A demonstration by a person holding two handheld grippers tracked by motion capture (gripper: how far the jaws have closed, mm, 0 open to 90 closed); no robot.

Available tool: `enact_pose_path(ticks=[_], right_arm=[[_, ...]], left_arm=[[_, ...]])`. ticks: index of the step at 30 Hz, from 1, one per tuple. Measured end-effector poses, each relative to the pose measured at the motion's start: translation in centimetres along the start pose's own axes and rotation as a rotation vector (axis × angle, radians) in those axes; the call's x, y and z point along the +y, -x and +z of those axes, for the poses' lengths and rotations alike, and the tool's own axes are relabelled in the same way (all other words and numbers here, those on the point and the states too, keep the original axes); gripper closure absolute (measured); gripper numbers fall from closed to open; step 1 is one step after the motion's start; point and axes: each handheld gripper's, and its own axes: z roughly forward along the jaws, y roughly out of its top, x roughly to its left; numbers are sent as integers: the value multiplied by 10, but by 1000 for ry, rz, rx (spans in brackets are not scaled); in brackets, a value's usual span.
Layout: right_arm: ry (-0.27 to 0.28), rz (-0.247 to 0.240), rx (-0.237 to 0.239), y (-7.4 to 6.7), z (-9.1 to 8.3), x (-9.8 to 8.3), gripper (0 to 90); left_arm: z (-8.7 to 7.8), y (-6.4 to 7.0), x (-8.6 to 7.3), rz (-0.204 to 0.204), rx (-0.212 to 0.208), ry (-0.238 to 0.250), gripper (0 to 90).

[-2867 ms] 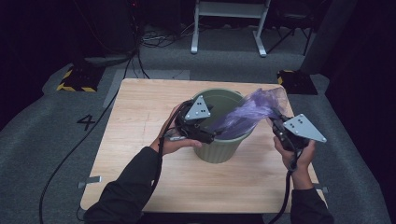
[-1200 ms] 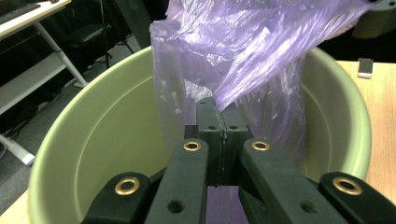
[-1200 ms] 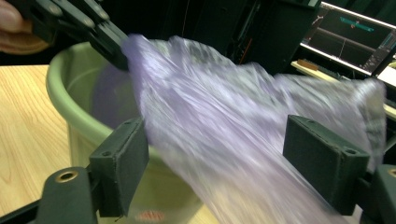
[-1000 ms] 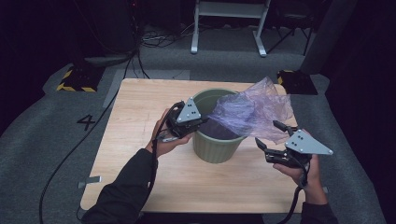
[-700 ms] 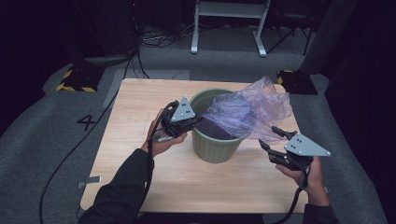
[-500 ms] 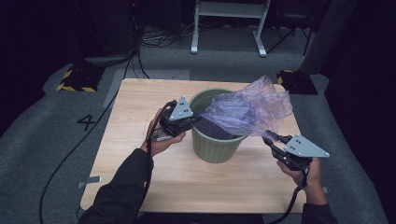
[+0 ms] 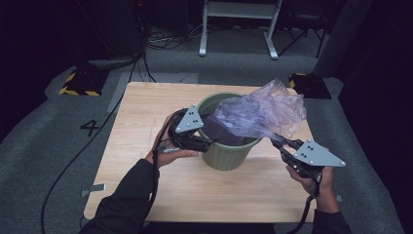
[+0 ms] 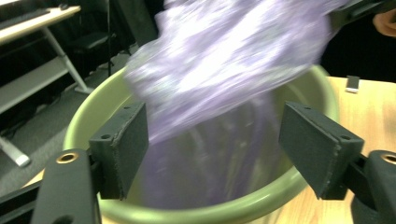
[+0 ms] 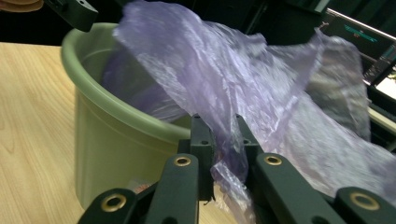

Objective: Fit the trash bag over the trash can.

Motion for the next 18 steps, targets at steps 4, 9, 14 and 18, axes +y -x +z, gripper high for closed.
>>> enact_pose_path(ticks=[4,9,14,18], right_arm=[[0,-39,41,-7,4,11,805],[14,-66,83,-17,8,21,833],[26,-75,123,-25,11,26,847],[31,-79,139,-29,11,26,838]], left_arm=[[3,15,12,64,-27,15,246],[10,23,25,103,-5,15,313],[19,27,30,153,47,-23,570],[19,25,26,169,44,-28,799]])
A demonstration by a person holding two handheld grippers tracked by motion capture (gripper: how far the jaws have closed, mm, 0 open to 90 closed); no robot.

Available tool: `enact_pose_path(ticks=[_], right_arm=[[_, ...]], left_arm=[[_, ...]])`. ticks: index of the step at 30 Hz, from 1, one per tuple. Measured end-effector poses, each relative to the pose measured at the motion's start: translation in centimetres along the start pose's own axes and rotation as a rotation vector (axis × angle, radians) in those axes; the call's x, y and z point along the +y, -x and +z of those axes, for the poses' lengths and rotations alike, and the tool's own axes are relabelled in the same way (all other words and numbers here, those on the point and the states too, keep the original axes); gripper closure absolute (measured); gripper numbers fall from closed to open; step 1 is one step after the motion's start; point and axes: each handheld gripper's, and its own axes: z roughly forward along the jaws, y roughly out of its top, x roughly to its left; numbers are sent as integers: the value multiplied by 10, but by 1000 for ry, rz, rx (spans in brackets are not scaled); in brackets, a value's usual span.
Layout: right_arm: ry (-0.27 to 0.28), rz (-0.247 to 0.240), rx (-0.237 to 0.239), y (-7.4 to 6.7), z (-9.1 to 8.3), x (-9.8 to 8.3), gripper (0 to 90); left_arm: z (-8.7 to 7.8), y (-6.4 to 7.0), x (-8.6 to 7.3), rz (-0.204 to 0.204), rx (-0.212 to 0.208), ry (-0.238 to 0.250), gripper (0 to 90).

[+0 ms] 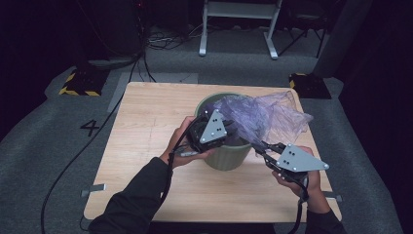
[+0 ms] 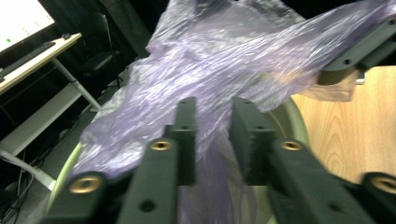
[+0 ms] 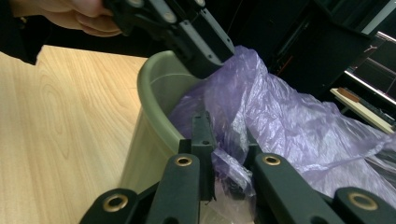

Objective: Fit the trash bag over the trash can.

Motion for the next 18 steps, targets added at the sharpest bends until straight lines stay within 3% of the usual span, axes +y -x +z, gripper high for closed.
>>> enact_pose_path(ticks=[3,5,8,12,18], right_arm=[[5,11,1,-1,0,-2,817],[11,22,2,-3,-1,-3,791],[21,43,7,-4,-3,-4,634],[55,84,16,-3,-9,-6,509],[87,125,-46,1,-24,-9,397]], left_arm=[[-4,-2,-4,-5,2,18,894],[-7,-3,-6,2,-3,19,898],[-12,-3,-11,7,6,16,898],[-19,-8,-20,-31,-1,28,898],[-30,-13,-34,-67,4,34,898]])
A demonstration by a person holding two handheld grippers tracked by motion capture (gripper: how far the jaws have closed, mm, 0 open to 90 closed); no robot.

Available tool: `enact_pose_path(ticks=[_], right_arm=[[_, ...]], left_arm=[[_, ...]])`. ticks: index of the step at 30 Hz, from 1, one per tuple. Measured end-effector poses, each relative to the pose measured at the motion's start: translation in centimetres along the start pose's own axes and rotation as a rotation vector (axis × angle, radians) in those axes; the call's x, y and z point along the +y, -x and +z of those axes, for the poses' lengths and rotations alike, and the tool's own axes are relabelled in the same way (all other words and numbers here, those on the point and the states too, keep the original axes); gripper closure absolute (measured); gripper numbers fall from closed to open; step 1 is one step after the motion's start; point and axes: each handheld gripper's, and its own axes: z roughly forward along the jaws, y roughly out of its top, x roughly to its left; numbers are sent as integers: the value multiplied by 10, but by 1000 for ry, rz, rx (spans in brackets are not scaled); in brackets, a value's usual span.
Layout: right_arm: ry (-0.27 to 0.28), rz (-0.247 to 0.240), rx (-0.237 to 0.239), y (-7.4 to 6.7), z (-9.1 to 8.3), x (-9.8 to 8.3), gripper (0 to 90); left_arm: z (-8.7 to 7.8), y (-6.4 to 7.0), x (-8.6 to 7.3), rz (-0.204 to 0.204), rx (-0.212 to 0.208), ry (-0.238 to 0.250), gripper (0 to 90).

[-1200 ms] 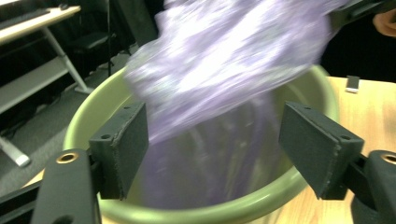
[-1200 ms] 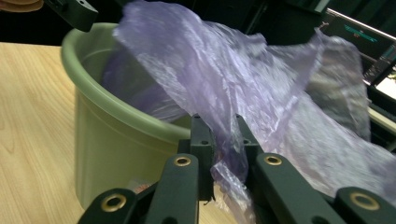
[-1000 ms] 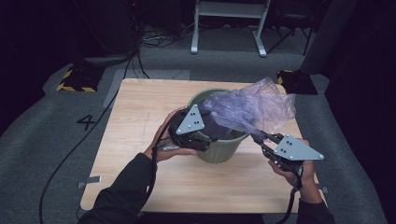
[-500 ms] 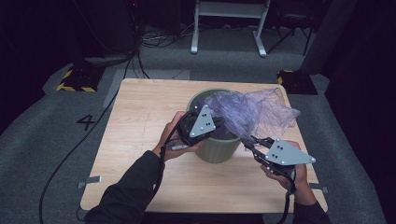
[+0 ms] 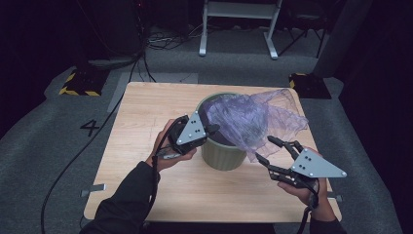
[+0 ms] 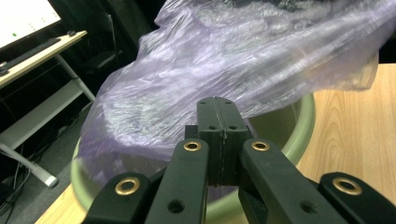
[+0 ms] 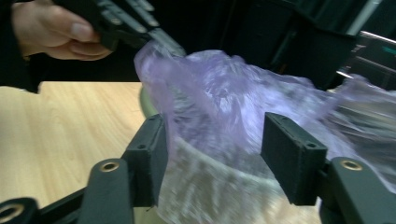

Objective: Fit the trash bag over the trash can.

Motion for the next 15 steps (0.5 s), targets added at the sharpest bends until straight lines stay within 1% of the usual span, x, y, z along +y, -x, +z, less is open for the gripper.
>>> enact_pose_path(ticks=[3,5,6,7,9,10,11,15], right_arm=[[-11,14,-29,5,-6,-4,371],[-20,1,-69,7,-9,-7,368],[-31,-19,-95,7,-10,-9,354],[-34,-28,-97,7,-11,-10,346],[-42,-25,-92,7,-11,-14,345],[-52,-27,-101,7,-10,-15,337],[-57,-20,-105,8,-10,-17,329],[-68,28,-102,16,-7,-25,309]], left_arm=[[-6,-3,-7,-19,5,5,899],[-8,-5,-11,-31,11,2,898],[-9,-5,-14,-35,11,0,899],[-10,-6,-15,-39,11,-1,899],[-12,-7,-19,-41,19,-10,899],[-13,-8,-21,-47,20,-9,899],[-14,-8,-24,-63,19,-5,899],[-18,-11,-32,-81,23,-6,899]])
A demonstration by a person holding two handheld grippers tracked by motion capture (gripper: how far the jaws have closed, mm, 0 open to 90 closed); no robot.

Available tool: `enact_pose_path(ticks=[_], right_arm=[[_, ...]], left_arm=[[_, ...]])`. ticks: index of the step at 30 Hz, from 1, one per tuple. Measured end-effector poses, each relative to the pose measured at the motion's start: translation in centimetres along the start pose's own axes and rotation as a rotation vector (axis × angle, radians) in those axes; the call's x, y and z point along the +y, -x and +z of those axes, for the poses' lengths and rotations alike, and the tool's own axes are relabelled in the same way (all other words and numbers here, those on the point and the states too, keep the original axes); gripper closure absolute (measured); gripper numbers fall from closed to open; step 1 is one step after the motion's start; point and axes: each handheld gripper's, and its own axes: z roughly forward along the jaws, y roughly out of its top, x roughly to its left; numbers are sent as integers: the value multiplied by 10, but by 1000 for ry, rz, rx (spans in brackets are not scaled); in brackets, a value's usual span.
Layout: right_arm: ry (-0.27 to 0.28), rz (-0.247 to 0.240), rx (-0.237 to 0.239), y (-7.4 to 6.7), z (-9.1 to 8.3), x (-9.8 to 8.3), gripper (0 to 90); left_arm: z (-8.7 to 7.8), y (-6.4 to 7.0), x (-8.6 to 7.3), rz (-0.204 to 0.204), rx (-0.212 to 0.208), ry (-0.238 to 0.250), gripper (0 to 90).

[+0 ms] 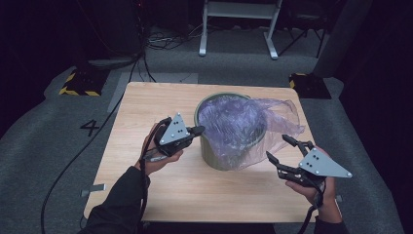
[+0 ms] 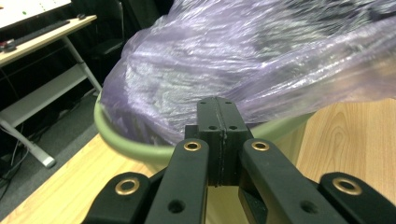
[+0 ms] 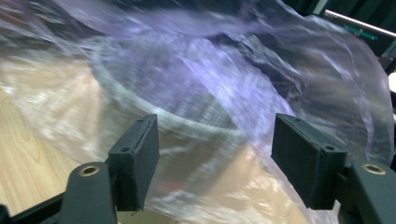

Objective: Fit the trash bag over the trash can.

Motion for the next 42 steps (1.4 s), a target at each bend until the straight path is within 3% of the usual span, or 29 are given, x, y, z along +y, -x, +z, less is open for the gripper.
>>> enact_pose_path(ticks=[5,10,15,24,28,33,34,37,38,42], right_arm=[[-44,15,-25,8,9,-9,303],[-42,20,-58,13,14,-12,316],[-14,19,-103,20,13,-11,363],[55,-2,-152,31,-4,-3,353],[36,-14,-174,41,-3,0,348],[-18,-3,-168,58,11,1,356],[-30,-7,-169,61,14,0,394],[-56,-8,-97,66,23,-1,656],[-59,-10,-97,67,26,-1,723],[-64,-5,-95,68,36,-2,870]], left_arm=[[-3,-2,-11,-32,18,1,898],[-3,-2,-20,-55,29,-1,895],[-4,-2,-25,-60,32,-4,892],[-2,-3,-28,-65,32,-11,892],[-2,-5,-30,-74,33,-15,891],[-1,-8,-33,-85,31,-22,887],[-1,-9,-34,-87,33,-24,884],[-1,-10,-36,-97,37,-24,857],[-1,-11,-36,-98,38,-23,842],[-3,-11,-36,-102,45,-23,729]])
